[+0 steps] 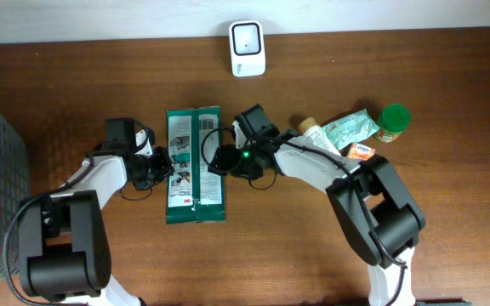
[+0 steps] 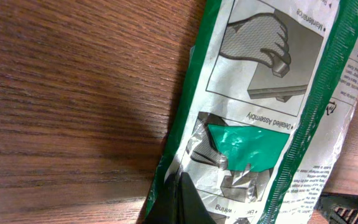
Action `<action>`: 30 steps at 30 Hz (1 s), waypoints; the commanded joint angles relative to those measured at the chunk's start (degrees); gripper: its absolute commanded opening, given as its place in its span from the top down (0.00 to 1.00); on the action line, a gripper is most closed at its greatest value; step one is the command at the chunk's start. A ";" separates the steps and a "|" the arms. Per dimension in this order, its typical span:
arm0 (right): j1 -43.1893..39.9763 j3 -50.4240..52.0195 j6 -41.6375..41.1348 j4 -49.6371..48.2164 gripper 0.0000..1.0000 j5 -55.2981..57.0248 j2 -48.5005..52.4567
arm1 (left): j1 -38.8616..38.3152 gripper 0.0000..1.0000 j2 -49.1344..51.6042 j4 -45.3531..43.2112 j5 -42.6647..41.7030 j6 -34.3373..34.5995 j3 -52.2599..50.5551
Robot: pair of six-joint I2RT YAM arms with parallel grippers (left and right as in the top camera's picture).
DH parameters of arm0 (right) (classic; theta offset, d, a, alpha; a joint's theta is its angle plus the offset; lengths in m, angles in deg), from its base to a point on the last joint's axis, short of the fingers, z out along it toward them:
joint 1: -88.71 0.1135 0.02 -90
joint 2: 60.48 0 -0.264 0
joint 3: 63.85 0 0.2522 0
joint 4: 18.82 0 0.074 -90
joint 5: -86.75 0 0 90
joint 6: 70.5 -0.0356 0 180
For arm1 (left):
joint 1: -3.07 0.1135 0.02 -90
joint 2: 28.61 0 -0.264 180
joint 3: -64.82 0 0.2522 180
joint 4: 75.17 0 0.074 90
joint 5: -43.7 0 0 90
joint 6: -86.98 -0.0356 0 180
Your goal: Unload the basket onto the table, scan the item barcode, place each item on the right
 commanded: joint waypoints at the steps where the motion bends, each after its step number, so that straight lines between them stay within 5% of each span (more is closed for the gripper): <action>1: 0.00 0.46 -1.70 -0.46 0.37 1.14 2.67 | 0.17 1.00 3.26 1.53 4.48 -1.14 -1.53; 12: 1.01 0.44 -5.31 -23.19 0.37 -19.08 12.72 | -0.26 1.00 11.67 -0.22 -0.48 -0.94 -1.53; 16: -0.63 0.44 -5.27 -20.22 0.66 -19.12 12.61 | -1.09 1.00 11.67 -0.81 -0.37 -0.94 -1.53; 18: -2.16 0.44 -3.39 -17.49 0.71 -19.71 12.17 | -1.01 1.00 11.67 -1.05 -0.39 -0.94 -1.51; 22: -5.27 0.35 5.81 -10.60 0.69 -19.69 7.61 | -1.01 1.00 11.67 -1.09 -0.39 -0.94 -1.40; 24: -5.53 -1.05 9.90 -5.73 0.60 -17.20 5.77 | -1.07 1.00 11.67 -1.07 -0.44 -0.94 -1.40; 30: -4.09 -1.81 2.78 -13.86 0.64 -16.55 5.86 | -4.83 1.00 11.67 3.37 -2.71 -0.94 -1.42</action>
